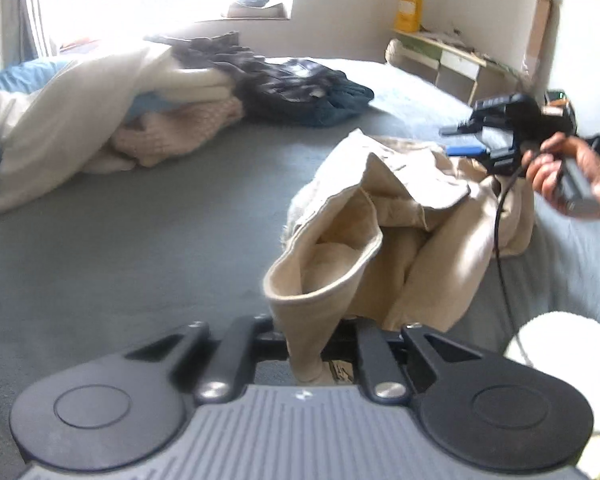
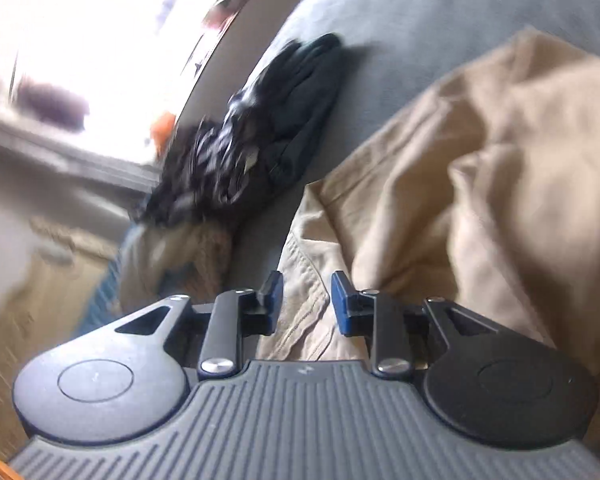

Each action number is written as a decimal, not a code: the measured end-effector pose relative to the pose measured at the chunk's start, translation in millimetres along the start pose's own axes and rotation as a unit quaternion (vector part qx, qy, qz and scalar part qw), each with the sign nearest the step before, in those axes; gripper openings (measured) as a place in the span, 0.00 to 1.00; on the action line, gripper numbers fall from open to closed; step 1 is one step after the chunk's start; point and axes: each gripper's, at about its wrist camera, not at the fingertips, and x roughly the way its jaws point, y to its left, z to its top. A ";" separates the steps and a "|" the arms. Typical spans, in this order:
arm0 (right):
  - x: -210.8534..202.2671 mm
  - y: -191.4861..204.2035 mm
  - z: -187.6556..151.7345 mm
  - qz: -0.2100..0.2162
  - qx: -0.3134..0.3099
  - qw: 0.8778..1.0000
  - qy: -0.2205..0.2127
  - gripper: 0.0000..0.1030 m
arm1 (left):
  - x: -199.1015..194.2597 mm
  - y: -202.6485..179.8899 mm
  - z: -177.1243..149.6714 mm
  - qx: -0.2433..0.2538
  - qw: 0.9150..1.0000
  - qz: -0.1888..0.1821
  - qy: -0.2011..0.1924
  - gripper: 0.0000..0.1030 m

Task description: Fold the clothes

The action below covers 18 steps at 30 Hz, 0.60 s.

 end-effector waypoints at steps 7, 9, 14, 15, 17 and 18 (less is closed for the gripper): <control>-0.7 18.3 -11.0 -0.015 0.030 0.997 0.068 0.49 | 6.5 -4.3 -3.2 -0.005 1.000 0.016 0.010 0.12; -0.7 21.5 -20.9 -0.015 0.046 0.994 0.097 0.51 | 6.6 -2.4 -5.8 -0.012 1.000 0.023 0.015 0.12; -1.2 5.6 -43.5 -0.082 0.076 0.988 0.109 0.51 | 5.0 4.8 -13.1 -0.031 0.999 0.030 0.024 0.12; -2.1 2.5 -45.3 -0.091 0.076 0.987 0.106 0.51 | 4.9 6.0 -14.5 -0.033 0.999 0.031 0.026 0.12; -1.9 1.5 -44.4 -0.093 0.077 0.988 0.101 0.51 | 5.6 8.5 -17.1 -0.033 0.998 0.033 0.030 0.12; -0.3 5.2 -41.9 -0.095 0.069 0.988 0.097 0.51 | 5.7 9.3 -18.4 -0.033 0.998 0.034 0.032 0.12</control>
